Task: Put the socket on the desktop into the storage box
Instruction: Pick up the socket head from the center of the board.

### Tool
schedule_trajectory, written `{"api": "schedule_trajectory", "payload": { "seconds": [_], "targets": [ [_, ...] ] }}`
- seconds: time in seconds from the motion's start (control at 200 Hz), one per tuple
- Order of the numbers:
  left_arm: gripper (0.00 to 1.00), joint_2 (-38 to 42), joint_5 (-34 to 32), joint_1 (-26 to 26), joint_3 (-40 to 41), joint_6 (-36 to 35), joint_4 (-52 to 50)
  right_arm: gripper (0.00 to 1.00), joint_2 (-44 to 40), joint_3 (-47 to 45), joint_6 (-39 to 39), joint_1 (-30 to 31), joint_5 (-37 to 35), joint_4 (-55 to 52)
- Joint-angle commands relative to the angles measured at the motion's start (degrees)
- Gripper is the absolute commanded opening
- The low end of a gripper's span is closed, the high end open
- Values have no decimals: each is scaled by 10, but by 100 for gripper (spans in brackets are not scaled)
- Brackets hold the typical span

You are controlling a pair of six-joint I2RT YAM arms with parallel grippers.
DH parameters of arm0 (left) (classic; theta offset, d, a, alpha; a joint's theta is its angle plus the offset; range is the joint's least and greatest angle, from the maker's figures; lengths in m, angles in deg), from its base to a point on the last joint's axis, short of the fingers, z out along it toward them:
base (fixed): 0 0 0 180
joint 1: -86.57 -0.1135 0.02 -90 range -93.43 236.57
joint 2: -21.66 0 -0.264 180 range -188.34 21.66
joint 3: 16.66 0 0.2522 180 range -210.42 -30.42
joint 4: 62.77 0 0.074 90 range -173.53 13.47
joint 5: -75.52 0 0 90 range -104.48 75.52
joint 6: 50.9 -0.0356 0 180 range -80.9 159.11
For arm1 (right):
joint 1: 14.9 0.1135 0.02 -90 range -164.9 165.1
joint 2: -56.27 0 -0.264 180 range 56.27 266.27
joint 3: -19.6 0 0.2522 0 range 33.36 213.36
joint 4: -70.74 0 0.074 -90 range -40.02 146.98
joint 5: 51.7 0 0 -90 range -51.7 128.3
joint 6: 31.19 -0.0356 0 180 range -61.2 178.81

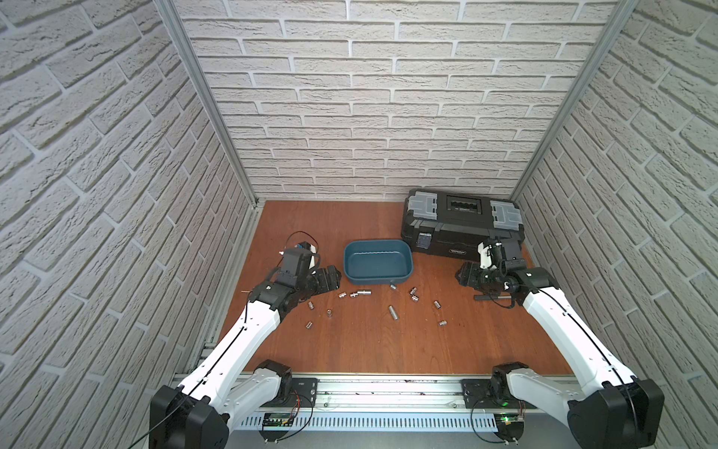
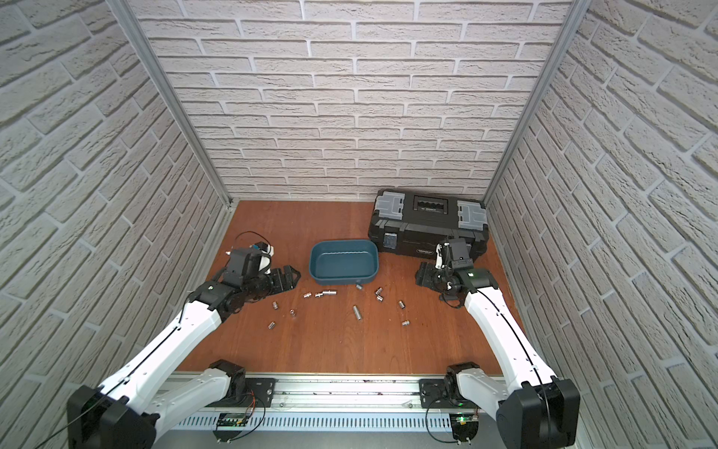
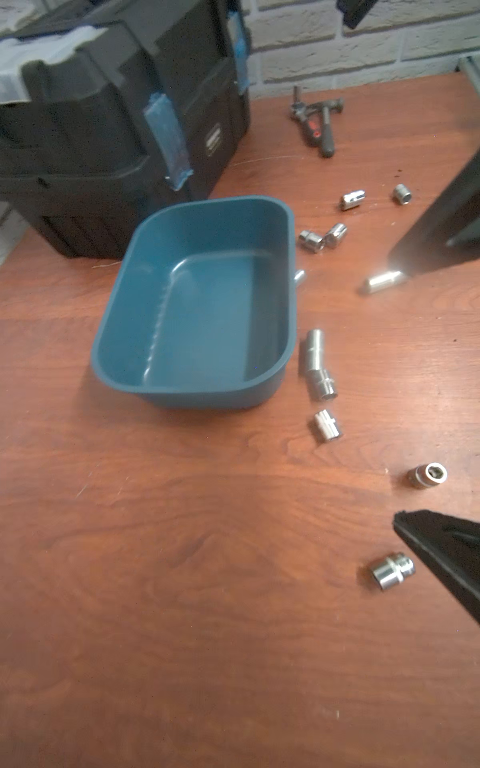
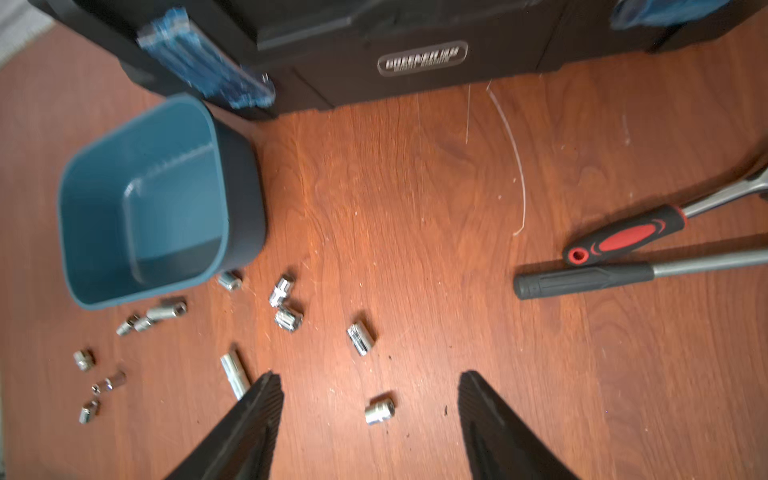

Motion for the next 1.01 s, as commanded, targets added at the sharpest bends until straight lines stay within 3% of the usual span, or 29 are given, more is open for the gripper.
{"api": "schedule_trajectory", "payload": {
  "seconds": [0.0,0.29,0.51,1.0],
  "targets": [
    [90,-21,7,44,10,18,25,67,22,-11,10,25,-20,-14],
    [74,-77,-1,132,24,52,84,58,112,6,23,104,-75,-23],
    [76,-108,-8,169,19,58,94,56,174,19,29,138,-100,-20],
    [77,-111,-10,183,39,77,118,50,284,49,40,168,-95,6]
  ]
}}
